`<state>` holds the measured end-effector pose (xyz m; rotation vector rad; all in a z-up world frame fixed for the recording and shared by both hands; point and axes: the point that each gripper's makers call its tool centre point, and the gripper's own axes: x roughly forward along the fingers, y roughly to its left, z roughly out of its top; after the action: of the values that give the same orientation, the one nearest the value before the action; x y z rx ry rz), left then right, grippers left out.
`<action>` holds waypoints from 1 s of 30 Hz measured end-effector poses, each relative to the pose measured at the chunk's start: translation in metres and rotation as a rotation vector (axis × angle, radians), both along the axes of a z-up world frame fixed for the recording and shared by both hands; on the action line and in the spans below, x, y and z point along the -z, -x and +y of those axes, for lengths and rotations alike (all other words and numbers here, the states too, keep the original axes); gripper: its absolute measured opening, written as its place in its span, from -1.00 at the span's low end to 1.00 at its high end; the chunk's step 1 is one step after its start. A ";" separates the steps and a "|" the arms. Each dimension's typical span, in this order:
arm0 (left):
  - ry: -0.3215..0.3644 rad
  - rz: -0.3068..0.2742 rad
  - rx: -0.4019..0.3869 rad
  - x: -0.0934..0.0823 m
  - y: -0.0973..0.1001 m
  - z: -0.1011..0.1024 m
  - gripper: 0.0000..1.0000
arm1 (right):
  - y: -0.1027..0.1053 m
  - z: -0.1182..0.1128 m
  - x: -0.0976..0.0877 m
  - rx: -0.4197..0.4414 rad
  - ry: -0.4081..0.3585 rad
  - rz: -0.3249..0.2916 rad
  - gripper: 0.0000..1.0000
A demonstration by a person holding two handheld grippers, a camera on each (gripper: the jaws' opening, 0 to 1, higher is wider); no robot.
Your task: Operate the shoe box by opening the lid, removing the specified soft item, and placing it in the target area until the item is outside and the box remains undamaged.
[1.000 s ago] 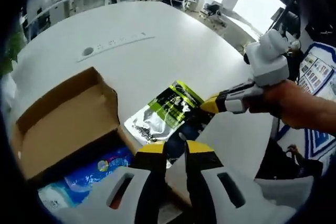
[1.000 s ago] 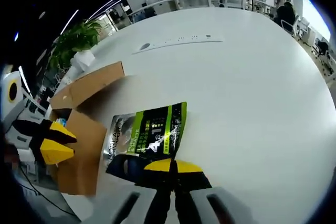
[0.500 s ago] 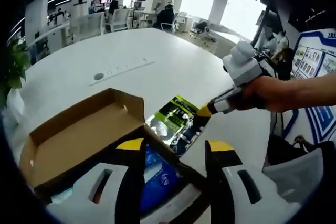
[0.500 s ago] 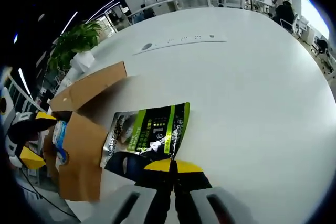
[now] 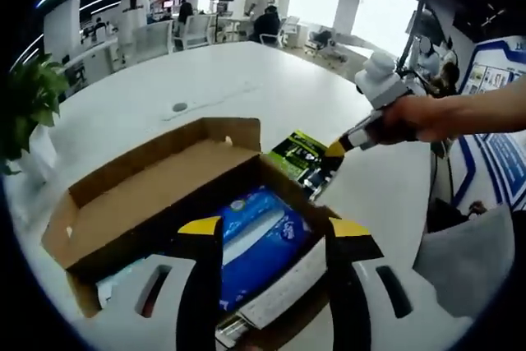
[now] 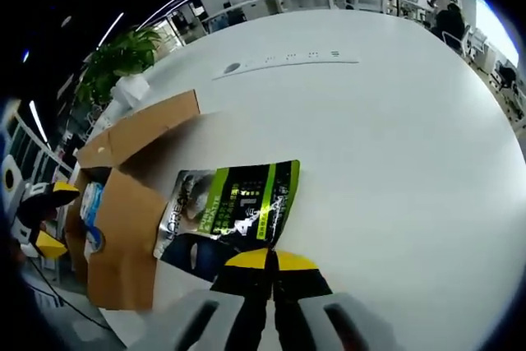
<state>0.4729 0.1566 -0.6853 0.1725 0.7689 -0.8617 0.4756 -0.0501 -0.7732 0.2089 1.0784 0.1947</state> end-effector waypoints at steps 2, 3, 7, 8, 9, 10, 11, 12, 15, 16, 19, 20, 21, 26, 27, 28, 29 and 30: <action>-0.002 0.011 -0.012 0.001 0.002 0.004 -0.02 | 0.000 0.000 0.000 -0.004 0.003 0.001 -1.00; -0.004 0.013 -0.014 0.002 0.002 0.006 -0.02 | 0.000 0.000 0.000 -0.005 0.005 0.000 -1.00; -0.007 0.013 -0.019 0.003 0.006 0.011 -0.03 | -0.002 -0.003 -0.001 -0.008 0.015 -0.004 -1.00; -0.004 0.013 -0.021 0.002 0.006 0.012 -0.03 | -0.002 -0.003 -0.001 -0.008 0.017 -0.004 -1.00; -0.002 0.012 -0.023 0.001 0.006 0.012 -0.03 | -0.002 -0.004 -0.001 -0.008 0.017 -0.003 -1.00; -0.003 0.013 -0.024 0.001 0.006 0.013 -0.03 | -0.001 -0.005 -0.001 -0.007 0.019 -0.002 -1.00; -0.004 0.013 -0.024 0.000 0.007 0.013 -0.03 | -0.001 -0.006 -0.002 -0.005 0.025 -0.003 -1.00; -0.006 0.013 -0.022 0.000 0.007 0.014 -0.02 | 0.000 -0.007 -0.001 -0.005 0.028 -0.002 -1.00; -0.002 0.008 -0.022 -0.002 0.008 0.017 -0.01 | 0.001 -0.008 -0.004 -0.004 0.030 -0.006 -0.98; 0.000 0.008 -0.024 -0.002 0.008 0.019 -0.01 | 0.002 -0.009 -0.005 -0.003 0.033 -0.008 -0.98; 0.004 0.005 -0.031 -0.004 0.008 0.022 -0.01 | 0.003 -0.011 -0.009 0.001 0.038 -0.016 -0.97; 0.005 0.004 -0.031 -0.005 0.008 0.023 -0.01 | 0.003 -0.012 -0.009 0.001 0.039 -0.017 -0.97; 0.006 0.002 -0.033 -0.006 0.008 0.024 -0.01 | 0.004 -0.012 -0.010 0.002 0.037 -0.020 -0.97; 0.008 -0.003 -0.035 -0.010 0.007 0.029 0.00 | 0.007 -0.011 -0.015 0.002 0.040 -0.032 -0.96; 0.009 -0.006 -0.036 -0.011 0.007 0.031 0.00 | 0.008 -0.010 -0.016 0.000 0.038 -0.033 -0.96; 0.012 -0.008 -0.037 -0.012 0.007 0.032 0.00 | 0.008 -0.009 -0.017 -0.001 0.034 -0.037 -0.96; 0.015 -0.011 -0.040 -0.013 0.007 0.033 0.01 | 0.008 -0.007 -0.020 -0.004 0.023 -0.048 -0.95; 0.016 -0.012 -0.043 -0.014 0.007 0.035 0.01 | 0.007 -0.004 -0.022 -0.015 0.019 -0.059 -0.93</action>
<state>0.4663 0.1913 -0.6718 0.1460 0.7519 -0.8256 0.4681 -0.0545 -0.7516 0.1772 1.0231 0.2027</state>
